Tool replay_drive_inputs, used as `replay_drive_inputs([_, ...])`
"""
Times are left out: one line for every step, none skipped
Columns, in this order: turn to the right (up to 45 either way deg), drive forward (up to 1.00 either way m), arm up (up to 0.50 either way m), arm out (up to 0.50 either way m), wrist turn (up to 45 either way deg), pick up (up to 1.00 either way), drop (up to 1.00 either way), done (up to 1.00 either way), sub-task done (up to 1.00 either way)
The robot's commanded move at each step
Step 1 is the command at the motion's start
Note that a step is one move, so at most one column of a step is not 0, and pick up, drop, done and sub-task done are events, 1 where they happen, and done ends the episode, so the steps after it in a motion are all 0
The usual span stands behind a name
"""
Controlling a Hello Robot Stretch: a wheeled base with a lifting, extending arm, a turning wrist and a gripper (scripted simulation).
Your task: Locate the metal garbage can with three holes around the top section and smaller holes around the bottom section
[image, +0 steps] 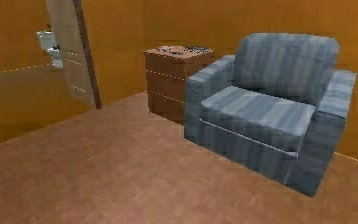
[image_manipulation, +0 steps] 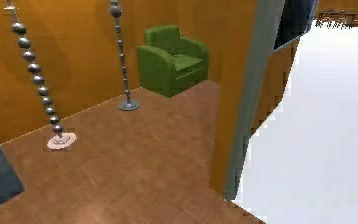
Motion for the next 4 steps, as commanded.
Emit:
replay_drive_inputs([39.0, 0.0, 0.0, 0.0, 0.0, 0.0, 0.0, 0.0, 0.0])
replay_drive_inputs([0.0, 0.1, 0.0, 0.0, 0.0, 0.0, 0.0, 0.0, 0.0])
replay_drive_inputs([-45.0, 0.0, 0.0, 0.0, 0.0, 0.0, 0.0, 0.0, 0.0])
replay_drive_inputs([-39.0, 0.0, 0.0, 0.0, 0.0, 0.0, 0.0, 0.0, 0.0])
